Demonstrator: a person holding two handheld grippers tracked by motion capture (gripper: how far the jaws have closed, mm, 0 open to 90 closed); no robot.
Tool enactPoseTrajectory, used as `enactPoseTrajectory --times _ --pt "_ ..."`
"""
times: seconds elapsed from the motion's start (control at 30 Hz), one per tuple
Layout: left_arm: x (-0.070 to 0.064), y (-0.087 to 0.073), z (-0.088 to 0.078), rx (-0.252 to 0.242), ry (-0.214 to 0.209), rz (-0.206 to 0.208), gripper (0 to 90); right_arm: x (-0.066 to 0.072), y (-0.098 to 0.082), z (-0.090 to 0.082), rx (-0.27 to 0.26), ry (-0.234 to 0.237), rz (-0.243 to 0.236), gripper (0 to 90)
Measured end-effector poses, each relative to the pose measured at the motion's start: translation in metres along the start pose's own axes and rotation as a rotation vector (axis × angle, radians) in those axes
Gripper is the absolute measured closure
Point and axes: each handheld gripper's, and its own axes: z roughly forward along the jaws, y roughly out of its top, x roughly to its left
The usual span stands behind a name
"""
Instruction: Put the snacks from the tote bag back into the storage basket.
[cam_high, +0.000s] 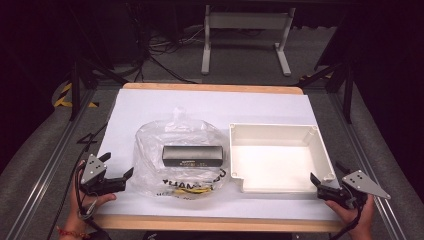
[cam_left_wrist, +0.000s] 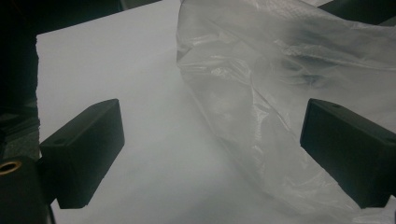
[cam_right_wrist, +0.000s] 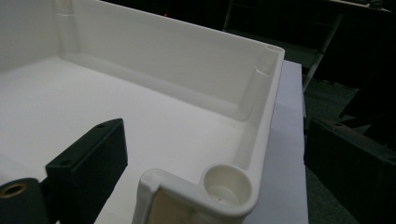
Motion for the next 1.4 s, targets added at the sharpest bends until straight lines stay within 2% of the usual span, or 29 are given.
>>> enactPoseTrajectory --times 0.2,0.27,0.33,0.6,0.73,1.07,1.1,1.2,1.27,1.4 --pt "-0.001 -0.001 -0.003 -0.016 -0.012 0.004 7.9 0.000 0.002 -0.002 -0.001 0.001 -0.007 7.3" --pt "-0.001 0.000 -0.003 -0.021 -0.014 0.007 8.2 0.000 0.002 -0.003 -0.005 0.011 0.006 7.6" --pt "-0.001 0.001 -0.002 -0.020 -0.019 0.011 8.4 0.001 0.003 -0.004 0.000 -0.002 -0.005 7.6" --pt "-0.002 0.000 -0.002 -0.008 -0.012 0.016 8.6 0.000 0.013 -0.009 -0.012 0.019 -0.021 7.4" --pt "-0.002 0.000 -0.002 -0.008 -0.013 0.015 8.6 0.001 0.017 -0.009 -0.003 0.029 -0.046 7.4" --pt "-0.002 -0.001 -0.001 0.006 -0.022 0.017 8.8 -0.003 0.036 -0.009 -0.005 0.077 -0.063 9.2" --pt "-0.003 -0.001 -0.001 0.008 -0.023 0.017 8.8 -0.003 0.042 -0.008 -0.014 0.096 -0.079 10.8" --pt "-0.003 -0.001 -0.001 0.012 -0.021 0.020 8.7 -0.003 0.047 -0.006 -0.003 0.112 -0.082 11.2" --pt "-0.003 -0.001 0.000 0.013 -0.020 0.019 8.8 -0.002 0.054 -0.004 0.002 0.136 -0.103 12.2" --pt "-0.003 -0.001 0.001 0.024 -0.023 0.024 8.8 0.000 0.059 -0.002 0.007 0.146 -0.121 14.1"
